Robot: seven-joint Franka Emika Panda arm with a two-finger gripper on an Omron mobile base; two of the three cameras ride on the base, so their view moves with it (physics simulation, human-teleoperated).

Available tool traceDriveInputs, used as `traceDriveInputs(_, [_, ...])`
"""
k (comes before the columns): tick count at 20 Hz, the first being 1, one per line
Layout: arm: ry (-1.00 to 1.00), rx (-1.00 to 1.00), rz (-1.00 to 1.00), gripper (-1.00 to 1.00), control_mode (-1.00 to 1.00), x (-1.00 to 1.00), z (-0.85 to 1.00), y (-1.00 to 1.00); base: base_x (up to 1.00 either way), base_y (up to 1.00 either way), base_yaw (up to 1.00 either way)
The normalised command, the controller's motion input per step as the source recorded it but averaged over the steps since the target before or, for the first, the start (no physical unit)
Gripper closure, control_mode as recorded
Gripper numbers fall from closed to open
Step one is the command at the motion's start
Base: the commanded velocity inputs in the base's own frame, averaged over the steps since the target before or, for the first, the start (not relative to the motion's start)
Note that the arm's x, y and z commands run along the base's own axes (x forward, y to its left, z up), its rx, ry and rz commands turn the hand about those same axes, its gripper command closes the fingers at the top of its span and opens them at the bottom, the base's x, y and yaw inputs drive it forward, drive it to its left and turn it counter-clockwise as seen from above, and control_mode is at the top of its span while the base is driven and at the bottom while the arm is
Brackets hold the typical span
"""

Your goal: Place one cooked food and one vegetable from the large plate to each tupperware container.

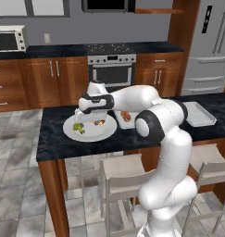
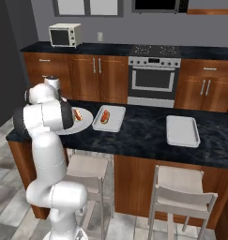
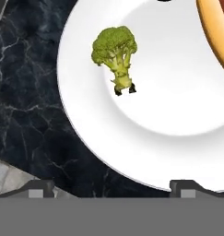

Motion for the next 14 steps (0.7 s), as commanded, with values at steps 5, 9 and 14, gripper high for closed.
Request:
traceDriveInputs(5, [0.0,0.0,0.0,-1.0,-1.0,0.41,-0.36,0.1,0.0,0.0,0.0])
traceDriveInputs(9, [0.0,-0.01,0.0,-1.0,-1.0,0.45,-0.46,0.33,0.0,0.0,0.0])
traceDriveInputs(14, [0.0,-0.01,0.0,-1.0,-1.0,0.47,-0.34,0.28,0.0,0.0,0.0])
